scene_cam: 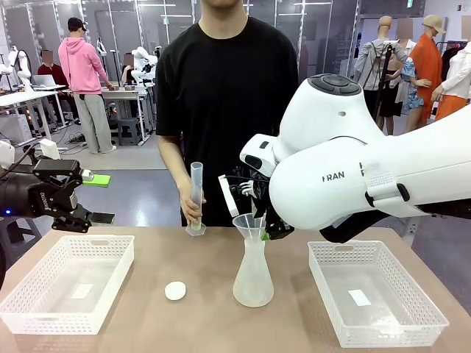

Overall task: Prepare the solutions needed for the experiment.
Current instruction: Once the solution is in the Big flask , pick up the Plastic Funnel and place it back into the right Organizing basket.

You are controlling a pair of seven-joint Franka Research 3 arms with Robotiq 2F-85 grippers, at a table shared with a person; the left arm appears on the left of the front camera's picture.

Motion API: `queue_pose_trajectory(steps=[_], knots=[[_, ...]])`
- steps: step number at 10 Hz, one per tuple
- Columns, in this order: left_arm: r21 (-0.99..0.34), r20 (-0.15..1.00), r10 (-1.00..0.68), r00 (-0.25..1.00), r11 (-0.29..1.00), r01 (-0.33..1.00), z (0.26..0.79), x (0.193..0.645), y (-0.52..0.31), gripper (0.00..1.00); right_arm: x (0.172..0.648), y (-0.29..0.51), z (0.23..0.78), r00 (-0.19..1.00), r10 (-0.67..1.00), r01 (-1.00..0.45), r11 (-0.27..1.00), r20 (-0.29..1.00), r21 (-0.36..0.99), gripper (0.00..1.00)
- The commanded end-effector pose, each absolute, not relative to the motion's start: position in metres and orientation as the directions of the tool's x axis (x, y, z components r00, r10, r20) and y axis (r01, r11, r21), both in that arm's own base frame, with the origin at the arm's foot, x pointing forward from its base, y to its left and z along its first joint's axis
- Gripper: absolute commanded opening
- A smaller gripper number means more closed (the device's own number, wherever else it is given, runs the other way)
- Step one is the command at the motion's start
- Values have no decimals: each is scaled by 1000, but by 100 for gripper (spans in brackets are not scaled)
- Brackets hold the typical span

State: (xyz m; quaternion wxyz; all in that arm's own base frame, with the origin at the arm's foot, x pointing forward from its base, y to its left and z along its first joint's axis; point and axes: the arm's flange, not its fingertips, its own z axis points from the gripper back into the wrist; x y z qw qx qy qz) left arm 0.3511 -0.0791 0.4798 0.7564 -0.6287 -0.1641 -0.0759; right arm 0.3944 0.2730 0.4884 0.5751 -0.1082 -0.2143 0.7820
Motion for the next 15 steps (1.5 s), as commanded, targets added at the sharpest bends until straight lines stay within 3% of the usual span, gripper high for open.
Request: queue_pose_trajectory(steps=[1,7,9,11,13,15], knots=[[-934,334,104,937,173,314,482,352,-83,100,394,273,488,-315,946,-853,-247,77,-460,56],[-934,334,104,937,173,314,482,352,-83,100,371,182,529,-102,994,-841,-70,30,-537,56],[-934,334,104,937,173,314,482,352,-83,100,353,138,532,39,999,-891,50,33,-451,56],[-934,334,104,937,173,314,482,352,-83,100,339,110,531,232,943,-893,304,240,-331,56],[-934,334,104,937,173,314,482,352,-83,100,327,92,527,478,771,-806,575,421,-138,56],[-934,334,104,937,173,314,482,352,-83,100,321,75,518,640,636,-704,710,431,-3,56]])
